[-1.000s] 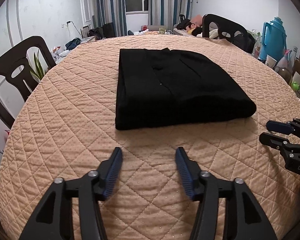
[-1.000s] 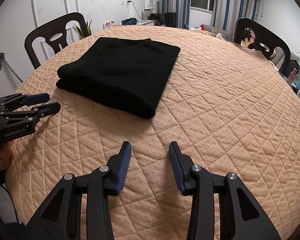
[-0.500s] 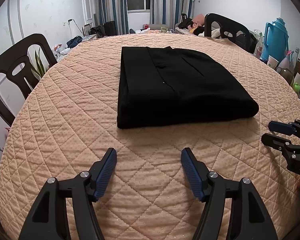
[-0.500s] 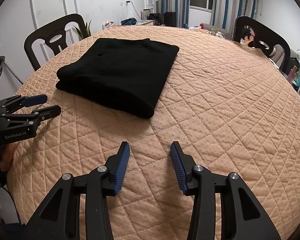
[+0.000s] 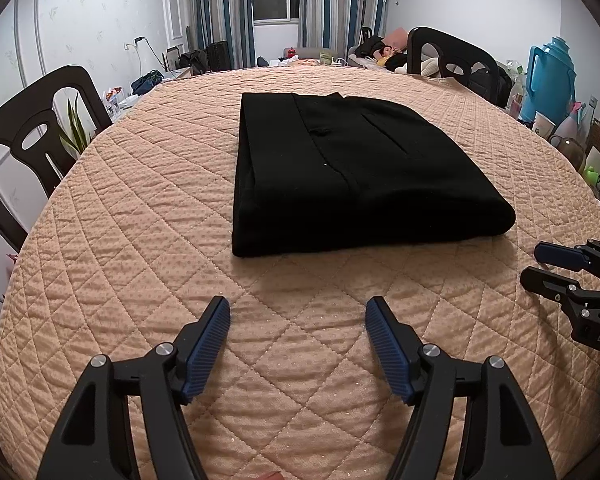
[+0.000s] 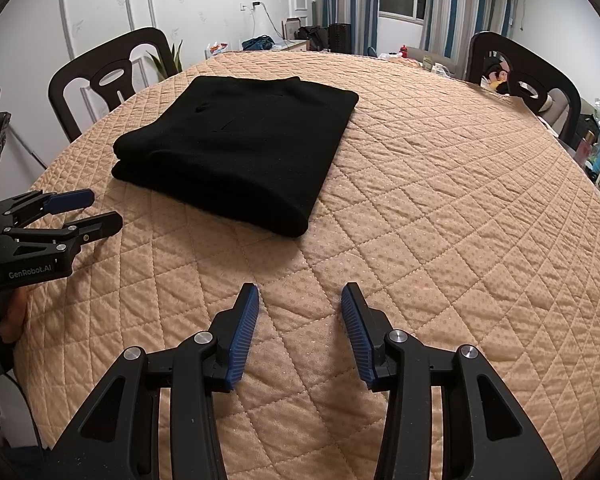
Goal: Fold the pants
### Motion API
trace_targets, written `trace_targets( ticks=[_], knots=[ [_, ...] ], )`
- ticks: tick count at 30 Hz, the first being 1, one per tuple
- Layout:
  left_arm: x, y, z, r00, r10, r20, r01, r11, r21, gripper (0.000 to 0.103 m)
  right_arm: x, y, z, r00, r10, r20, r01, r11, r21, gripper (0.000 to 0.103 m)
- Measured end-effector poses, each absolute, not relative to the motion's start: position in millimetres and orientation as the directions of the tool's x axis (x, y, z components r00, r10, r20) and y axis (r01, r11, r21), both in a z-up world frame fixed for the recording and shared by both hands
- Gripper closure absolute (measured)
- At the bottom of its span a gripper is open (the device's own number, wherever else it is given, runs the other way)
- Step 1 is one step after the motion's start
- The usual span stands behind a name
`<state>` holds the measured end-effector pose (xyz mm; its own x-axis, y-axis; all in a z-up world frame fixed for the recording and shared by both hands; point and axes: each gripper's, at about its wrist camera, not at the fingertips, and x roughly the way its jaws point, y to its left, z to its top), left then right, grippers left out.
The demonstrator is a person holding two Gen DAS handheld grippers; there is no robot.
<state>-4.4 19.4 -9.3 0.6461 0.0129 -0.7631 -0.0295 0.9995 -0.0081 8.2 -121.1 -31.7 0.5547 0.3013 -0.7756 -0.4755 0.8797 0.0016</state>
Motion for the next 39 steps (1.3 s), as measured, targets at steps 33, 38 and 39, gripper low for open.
trace_targets(
  ticks=[33, 38, 39],
  knots=[
    [-3.1, 18.6, -9.2, 0.645, 0.015, -0.764, -0.031, 1.0, -0.006, 0.028, 8.2, -121.2, -31.8, 0.555, 0.302, -0.776, -0.476, 0.88, 0.002, 0.058],
    [-3.1, 18.7, -9.3, 0.645, 0.015, -0.764, -0.031, 1.0, -0.006, 0.028, 8.2, -121.2, -31.8, 0.555, 0.302, -0.776, -0.476, 0.88, 0.002, 0.058],
    [-3.1, 18.7, -9.2, 0.645, 0.015, -0.764, -0.031, 1.0, -0.007, 0.028, 8.2, -121.2, -31.8, 0.555, 0.302, -0.776, -0.476, 0.88, 0.002, 0.058]
  ],
)
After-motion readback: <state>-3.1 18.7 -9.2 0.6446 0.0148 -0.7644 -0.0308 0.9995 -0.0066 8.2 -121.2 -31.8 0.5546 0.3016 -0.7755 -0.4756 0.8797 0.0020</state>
